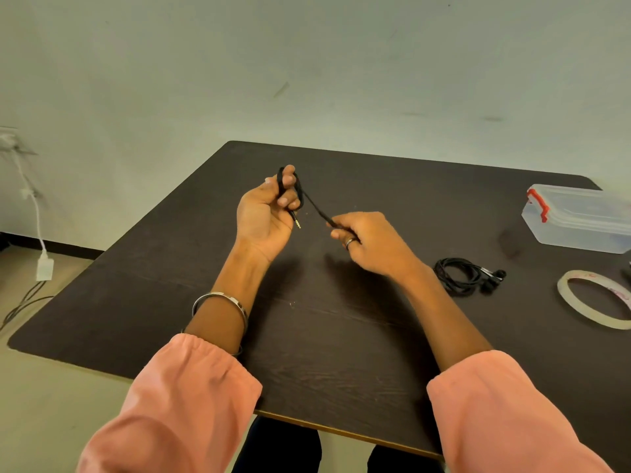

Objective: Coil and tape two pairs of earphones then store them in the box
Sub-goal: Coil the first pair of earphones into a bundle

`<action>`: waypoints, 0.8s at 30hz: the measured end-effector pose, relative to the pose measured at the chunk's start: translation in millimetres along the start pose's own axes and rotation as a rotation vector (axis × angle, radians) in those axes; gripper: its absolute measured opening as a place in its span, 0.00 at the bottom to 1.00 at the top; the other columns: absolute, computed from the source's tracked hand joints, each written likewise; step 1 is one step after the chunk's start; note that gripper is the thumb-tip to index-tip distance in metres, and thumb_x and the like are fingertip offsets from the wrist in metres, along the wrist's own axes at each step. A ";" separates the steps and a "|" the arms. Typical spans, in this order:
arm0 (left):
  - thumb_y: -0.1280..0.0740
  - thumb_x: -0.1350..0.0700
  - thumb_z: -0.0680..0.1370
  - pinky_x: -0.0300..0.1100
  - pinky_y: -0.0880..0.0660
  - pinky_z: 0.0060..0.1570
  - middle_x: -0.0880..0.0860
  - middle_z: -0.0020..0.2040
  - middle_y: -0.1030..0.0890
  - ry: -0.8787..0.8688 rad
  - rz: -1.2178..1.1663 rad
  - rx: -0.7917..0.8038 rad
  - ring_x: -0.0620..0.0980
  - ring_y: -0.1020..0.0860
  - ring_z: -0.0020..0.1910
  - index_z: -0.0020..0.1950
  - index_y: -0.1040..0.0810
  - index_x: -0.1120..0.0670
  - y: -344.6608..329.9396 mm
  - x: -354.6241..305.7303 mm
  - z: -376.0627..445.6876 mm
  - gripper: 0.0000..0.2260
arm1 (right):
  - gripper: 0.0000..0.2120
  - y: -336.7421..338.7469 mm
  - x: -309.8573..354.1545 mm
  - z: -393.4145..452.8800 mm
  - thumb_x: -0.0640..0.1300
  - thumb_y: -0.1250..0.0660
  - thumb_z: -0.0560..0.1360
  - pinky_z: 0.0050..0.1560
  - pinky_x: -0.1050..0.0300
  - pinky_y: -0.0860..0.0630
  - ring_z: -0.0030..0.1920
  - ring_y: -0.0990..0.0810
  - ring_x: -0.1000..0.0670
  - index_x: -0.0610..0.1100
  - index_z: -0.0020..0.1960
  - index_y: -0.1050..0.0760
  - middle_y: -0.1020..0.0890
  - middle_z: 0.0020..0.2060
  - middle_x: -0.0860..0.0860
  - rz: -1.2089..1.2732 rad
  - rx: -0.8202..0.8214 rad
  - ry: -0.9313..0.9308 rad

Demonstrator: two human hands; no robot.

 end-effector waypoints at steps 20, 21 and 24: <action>0.48 0.66 0.83 0.41 0.27 0.38 0.52 0.37 0.22 0.082 1.129 0.426 0.47 0.26 0.34 0.48 0.24 0.59 -26.2 49.4 -20.0 0.13 | 0.06 30.1 17.1 -6.1 0.44 0.30 0.74 0.37 0.54 0.26 0.33 0.22 0.54 0.43 0.41 0.19 0.19 0.32 0.53 0.069 -0.142 0.101; 0.48 0.65 0.83 0.40 0.29 0.36 0.51 0.36 0.23 0.110 1.088 0.438 0.46 0.28 0.32 0.48 0.24 0.58 -29.8 50.7 -23.2 0.14 | 0.05 33.9 12.4 -6.9 0.44 0.28 0.73 0.36 0.56 0.25 0.32 0.22 0.55 0.44 0.41 0.18 0.18 0.32 0.53 0.135 -0.158 0.065; 0.49 0.58 0.85 0.40 0.34 0.34 0.51 0.33 0.27 0.163 0.983 0.460 0.43 0.32 0.31 0.49 0.25 0.59 -33.9 51.2 -28.2 0.14 | 0.03 47.6 2.4 -11.1 0.44 0.27 0.72 0.34 0.60 0.25 0.31 0.21 0.55 0.44 0.41 0.17 0.17 0.31 0.53 0.315 -0.236 -0.004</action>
Point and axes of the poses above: each hand's wrist, its own z-axis towards the middle knuckle, its own y-axis out of the back of the hand, x = y × z, the point moved 7 cm from there along z, towards the middle knuckle
